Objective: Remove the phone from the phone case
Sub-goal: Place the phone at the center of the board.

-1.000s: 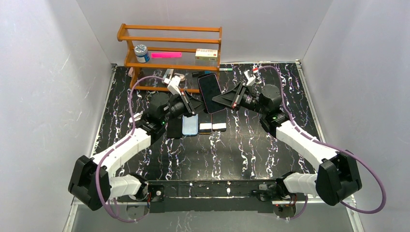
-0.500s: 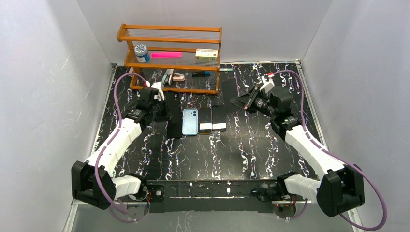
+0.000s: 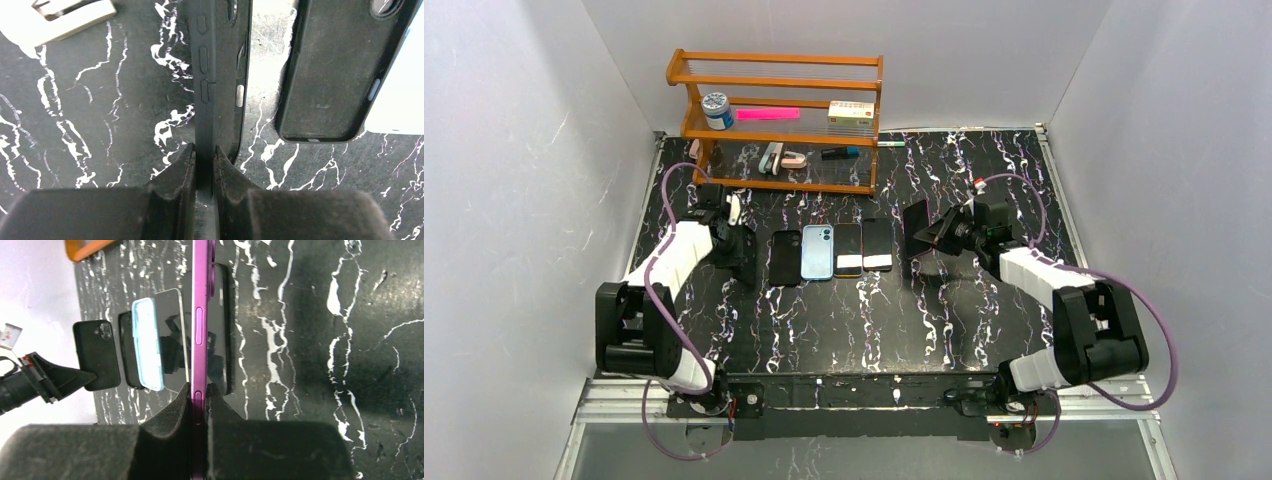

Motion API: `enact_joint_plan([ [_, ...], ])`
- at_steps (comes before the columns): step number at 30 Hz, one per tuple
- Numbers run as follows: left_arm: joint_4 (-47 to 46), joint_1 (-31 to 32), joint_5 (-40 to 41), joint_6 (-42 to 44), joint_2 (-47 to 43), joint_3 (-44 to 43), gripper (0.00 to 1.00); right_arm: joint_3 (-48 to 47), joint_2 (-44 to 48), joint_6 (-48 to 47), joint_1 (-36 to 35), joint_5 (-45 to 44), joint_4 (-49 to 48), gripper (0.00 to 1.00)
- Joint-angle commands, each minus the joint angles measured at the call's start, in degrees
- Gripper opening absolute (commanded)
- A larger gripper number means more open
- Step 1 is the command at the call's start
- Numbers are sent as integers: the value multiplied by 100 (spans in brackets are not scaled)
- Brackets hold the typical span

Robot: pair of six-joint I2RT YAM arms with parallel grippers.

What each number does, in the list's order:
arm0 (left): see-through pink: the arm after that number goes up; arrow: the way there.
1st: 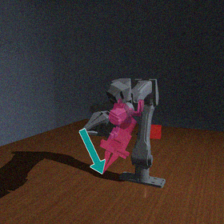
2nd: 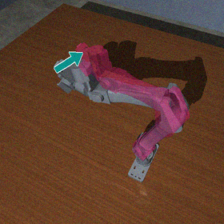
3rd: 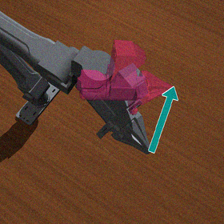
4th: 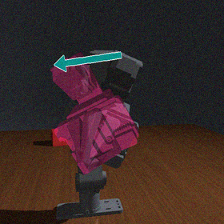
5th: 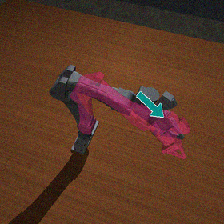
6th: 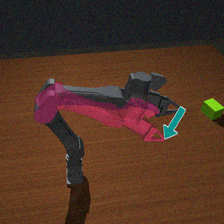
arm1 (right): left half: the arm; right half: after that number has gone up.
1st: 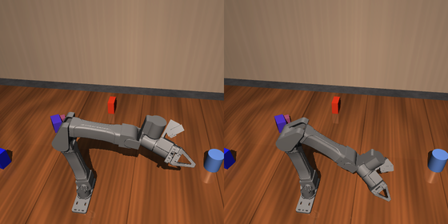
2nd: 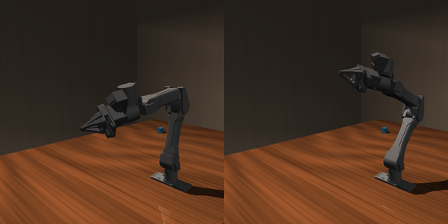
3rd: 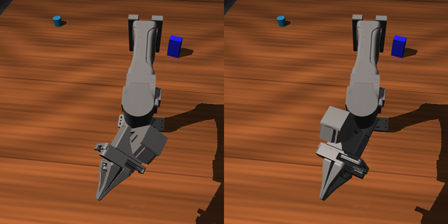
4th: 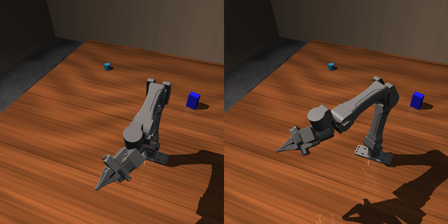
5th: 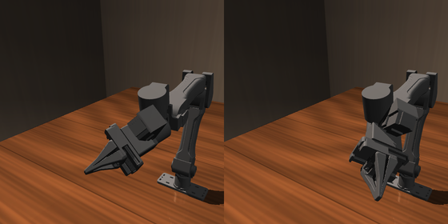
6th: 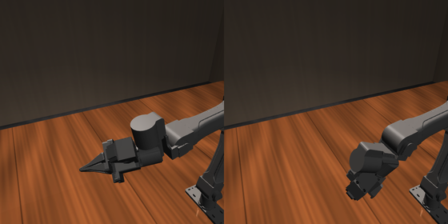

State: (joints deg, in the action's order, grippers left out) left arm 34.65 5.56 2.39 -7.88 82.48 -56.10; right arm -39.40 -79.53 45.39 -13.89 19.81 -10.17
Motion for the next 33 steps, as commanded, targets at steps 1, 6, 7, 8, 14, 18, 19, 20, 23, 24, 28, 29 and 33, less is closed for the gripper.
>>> enact_joint_plan([
  [1,-10,-33,-612,295,228,-47,0,65,-389,-175,5,25,-841,1],
  [6,-112,-38,-944,315,577,2,0,43,-1032,-211,3,213,-1127,1],
  [7,-112,-38,-1012,309,645,10,0,53,-1117,-171,6,234,-1218,1],
  [8,-127,-38,-1051,292,715,23,0,55,-1216,-131,7,281,-1315,1],
  [14,-510,-38,-1377,35,903,177,5,-23,-1775,19,-39,600,-1694,1],
  [18,-851,-39,-1694,-119,914,250,0,-72,-2034,89,-95,870,-1789,1],
  [19,-912,-42,-1782,-152,911,278,0,-58,-2054,107,-101,918,-1825,1],
  [20,-980,-38,-1894,-181,903,296,0,-39,-2069,108,-113,950,-1858,1],
  [23,-1136,-46,-2184,-261,897,385,0,29,-2124,94,-126,971,-1862,1],
  [24,-1184,-46,-2212,-281,860,427,0,43,-2140,99,-134,961,-1853,2],
  [28,-1241,-46,-2344,-338,799,479,0,45,-2052,-58,-136,768,-1574,26],
  [29,-1254,-46,-2434,-380,792,457,0,4,-2002,-123,-132,667,-1334,30],
  [33,-1305,-46,-2581,-476,761,409,0,-88,-1760,-394,-135,224,-800,55],
])
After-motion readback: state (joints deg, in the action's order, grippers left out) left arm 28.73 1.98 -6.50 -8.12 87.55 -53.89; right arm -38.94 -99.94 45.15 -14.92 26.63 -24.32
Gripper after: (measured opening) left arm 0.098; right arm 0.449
